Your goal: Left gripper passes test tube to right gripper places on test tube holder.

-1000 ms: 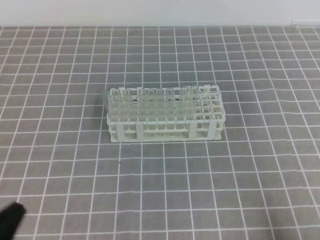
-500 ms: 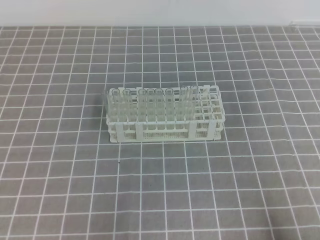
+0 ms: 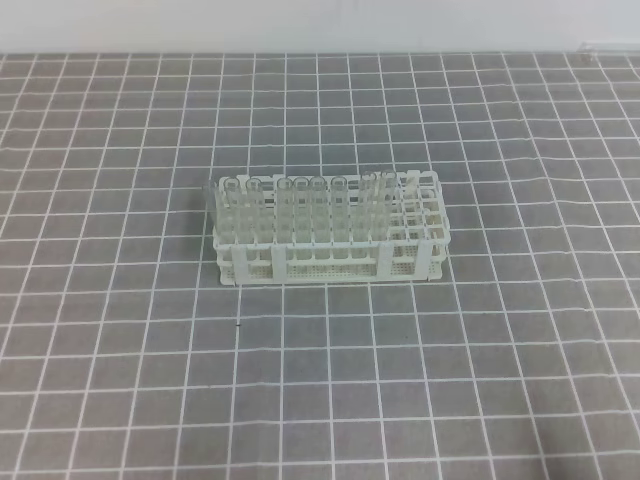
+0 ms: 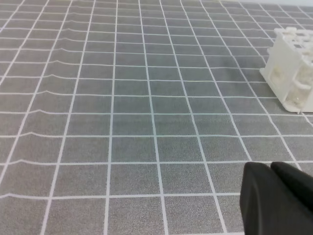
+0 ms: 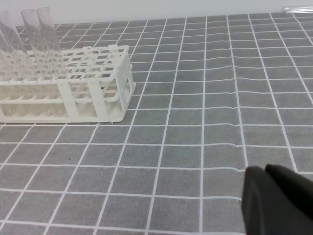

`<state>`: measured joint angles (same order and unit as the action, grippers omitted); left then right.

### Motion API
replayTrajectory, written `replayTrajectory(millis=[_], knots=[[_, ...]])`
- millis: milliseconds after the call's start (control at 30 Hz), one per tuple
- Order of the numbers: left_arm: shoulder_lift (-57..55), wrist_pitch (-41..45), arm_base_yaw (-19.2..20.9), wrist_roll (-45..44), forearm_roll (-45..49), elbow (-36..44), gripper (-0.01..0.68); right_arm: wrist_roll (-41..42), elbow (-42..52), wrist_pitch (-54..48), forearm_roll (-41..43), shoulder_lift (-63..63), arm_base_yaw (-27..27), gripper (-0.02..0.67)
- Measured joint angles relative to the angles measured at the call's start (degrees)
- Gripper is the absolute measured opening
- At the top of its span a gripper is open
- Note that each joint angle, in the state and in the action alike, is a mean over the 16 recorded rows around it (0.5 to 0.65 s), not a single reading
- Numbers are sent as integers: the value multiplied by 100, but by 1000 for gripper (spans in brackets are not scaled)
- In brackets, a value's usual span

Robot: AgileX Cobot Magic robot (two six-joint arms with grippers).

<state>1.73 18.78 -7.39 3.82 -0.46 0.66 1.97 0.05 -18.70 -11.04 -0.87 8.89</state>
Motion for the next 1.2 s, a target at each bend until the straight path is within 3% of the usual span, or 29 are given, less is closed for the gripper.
replayTrajectory(millis=[1200], knots=[[-13,7,0,0,-6,0,0,0,0,0,-10,14,0,-1]])
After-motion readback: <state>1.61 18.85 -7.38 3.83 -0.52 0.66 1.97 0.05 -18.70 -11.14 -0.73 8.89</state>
